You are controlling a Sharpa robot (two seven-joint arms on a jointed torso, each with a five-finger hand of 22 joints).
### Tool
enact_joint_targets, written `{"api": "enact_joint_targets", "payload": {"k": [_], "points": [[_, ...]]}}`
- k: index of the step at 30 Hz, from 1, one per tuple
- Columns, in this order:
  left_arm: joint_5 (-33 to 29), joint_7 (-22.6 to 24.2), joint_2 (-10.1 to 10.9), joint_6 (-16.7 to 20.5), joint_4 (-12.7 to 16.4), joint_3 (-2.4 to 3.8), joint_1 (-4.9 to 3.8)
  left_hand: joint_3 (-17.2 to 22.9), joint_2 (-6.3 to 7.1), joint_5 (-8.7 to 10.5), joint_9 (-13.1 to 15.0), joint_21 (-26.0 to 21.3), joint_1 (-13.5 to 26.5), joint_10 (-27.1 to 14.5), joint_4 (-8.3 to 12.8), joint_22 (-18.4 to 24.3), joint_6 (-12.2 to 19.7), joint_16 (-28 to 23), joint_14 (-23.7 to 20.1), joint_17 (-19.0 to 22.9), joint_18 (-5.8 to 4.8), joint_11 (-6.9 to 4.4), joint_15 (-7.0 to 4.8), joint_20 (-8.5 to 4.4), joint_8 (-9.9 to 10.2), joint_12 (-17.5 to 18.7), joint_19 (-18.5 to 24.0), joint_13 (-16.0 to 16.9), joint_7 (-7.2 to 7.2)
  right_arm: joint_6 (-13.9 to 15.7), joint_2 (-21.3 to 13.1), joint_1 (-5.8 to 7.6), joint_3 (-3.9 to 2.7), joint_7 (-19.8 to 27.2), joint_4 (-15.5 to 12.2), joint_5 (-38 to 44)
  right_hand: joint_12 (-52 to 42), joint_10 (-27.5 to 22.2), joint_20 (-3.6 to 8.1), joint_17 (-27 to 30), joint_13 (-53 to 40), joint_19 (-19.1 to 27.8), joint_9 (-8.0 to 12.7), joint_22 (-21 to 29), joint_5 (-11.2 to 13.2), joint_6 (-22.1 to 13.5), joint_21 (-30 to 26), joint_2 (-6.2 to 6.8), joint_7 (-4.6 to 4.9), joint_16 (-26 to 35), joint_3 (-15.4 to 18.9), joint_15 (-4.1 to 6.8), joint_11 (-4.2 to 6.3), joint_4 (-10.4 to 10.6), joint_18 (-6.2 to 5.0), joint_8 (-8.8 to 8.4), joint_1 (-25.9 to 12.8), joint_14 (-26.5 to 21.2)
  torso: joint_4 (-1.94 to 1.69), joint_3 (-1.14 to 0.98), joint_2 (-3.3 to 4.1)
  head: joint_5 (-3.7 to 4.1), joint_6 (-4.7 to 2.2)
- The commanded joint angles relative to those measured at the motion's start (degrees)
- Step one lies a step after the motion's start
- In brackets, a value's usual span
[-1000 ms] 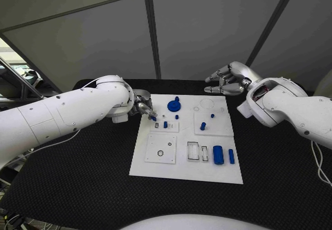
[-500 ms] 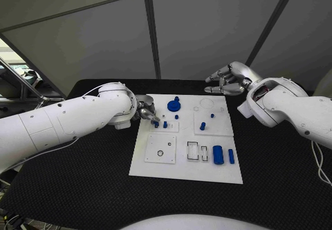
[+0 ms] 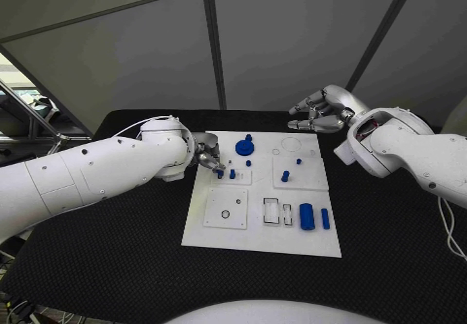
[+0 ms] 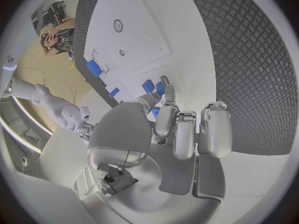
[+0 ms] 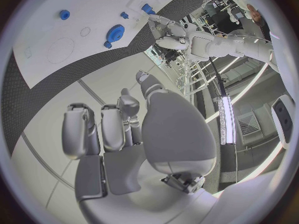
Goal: Assemble the parts on the task board
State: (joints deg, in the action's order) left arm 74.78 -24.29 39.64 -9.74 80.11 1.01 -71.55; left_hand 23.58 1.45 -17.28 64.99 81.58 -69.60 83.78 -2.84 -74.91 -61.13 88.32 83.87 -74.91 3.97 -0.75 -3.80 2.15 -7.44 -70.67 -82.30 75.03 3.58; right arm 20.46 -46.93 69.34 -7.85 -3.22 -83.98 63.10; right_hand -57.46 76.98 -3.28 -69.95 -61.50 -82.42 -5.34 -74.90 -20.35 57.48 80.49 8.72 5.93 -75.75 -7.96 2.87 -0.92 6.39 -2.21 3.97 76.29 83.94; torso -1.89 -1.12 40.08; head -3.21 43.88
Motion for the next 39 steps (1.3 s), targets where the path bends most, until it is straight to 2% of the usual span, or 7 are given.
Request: {"api": "enact_joint_targets", "payload": {"k": [1, 11, 24, 39], "points": [[4.7, -0.1, 0.2, 0.2, 0.6, 0.02, 0.01, 8.8, 0.52, -0.38, 0.1, 0.1, 0.1, 0.6, 8.6, -4.8, -0.2, 0.2, 5.8, -14.0, -1.04, -0.20, -0.41, 0.14, -0.3, -0.1, -0.4, 10.1, -0.35, -0.3, 0.0, 0.11, -0.05, 0.5, 0.0, 0.2, -0.2, 0.2, 0.00, -0.1, -0.1, 0.0, 0.0, -1.7, -0.3, 0.2, 0.1, -0.01, 0.05, -0.1, -0.3, 0.26, -0.09, 0.0, -1.04, -0.17, -0.7, 1.7, -0.02, 0.01, -0.05, -0.03, 0.10], [7.2, 0.1, 0.3, 0.4, 0.6, 0.02, 0.16, 8.9, 0.62, -0.41, 0.2, 0.1, 0.1, 0.6, 8.7, -4.8, -0.2, 0.3, 5.8, -14.0, -1.05, -0.21, -0.42, 0.13, -0.4, 0.1, -0.4, 10.0, -0.36, -0.3, 0.0, 0.11, -0.05, 0.6, 0.0, 0.2, -0.3, 0.2, 0.01, -0.1, -0.1, 0.0, 0.0, -1.8, -0.3, 0.2, 0.1, -0.02, 0.04, -0.1, -0.4, 0.27, -0.09, -0.1, -1.03, -0.17, -0.7, 1.7, 0.02, 0.00, -0.04, -0.09, 0.13], [7.5, 0.8, 0.3, -1.4, 1.0, -0.09, 0.32, 8.9, 0.73, -0.42, 0.2, 0.1, 0.1, 0.6, 8.8, -4.8, -0.3, 0.3, 5.8, -14.0, -1.04, -0.22, -0.42, 0.13, -0.4, 0.1, -0.4, 10.0, -0.37, -0.3, 0.0, 0.11, -0.04, 0.6, 0.1, 0.2, -0.3, 0.2, 0.01, -0.1, -0.1, 0.0, 0.0, -1.8, -0.3, 0.2, 0.1, -0.02, 0.04, -0.1, -0.4, 0.27, -0.09, -0.1, -1.03, -0.17, -0.7, 1.7, -0.03, -0.01, -0.06, -0.05, 0.30], [7.5, 1.3, 0.2, -1.5, 1.1, -0.39, 0.38, 9.0, 0.79, -0.39, 0.3, 0.1, 0.1, 0.6, 8.8, -4.8, -0.3, 0.3, 5.8, -14.0, -1.04, -0.22, -0.41, 0.12, -0.5, 0.2, -0.4, 10.0, -0.38, -0.5, 0.1, 0.11, -0.04, 0.6, 0.1, 0.2, -0.4, 0.3, 0.01, -0.2, -0.2, 0.0, 0.0, -1.8, -0.3, 0.2, 0.1, -0.03, 0.04, -0.1, -0.4, 0.27, -0.09, -0.1, -1.01, -0.18, -0.8, 1.7, 0.00, -0.03, -0.04, -0.15, 0.37]]}}
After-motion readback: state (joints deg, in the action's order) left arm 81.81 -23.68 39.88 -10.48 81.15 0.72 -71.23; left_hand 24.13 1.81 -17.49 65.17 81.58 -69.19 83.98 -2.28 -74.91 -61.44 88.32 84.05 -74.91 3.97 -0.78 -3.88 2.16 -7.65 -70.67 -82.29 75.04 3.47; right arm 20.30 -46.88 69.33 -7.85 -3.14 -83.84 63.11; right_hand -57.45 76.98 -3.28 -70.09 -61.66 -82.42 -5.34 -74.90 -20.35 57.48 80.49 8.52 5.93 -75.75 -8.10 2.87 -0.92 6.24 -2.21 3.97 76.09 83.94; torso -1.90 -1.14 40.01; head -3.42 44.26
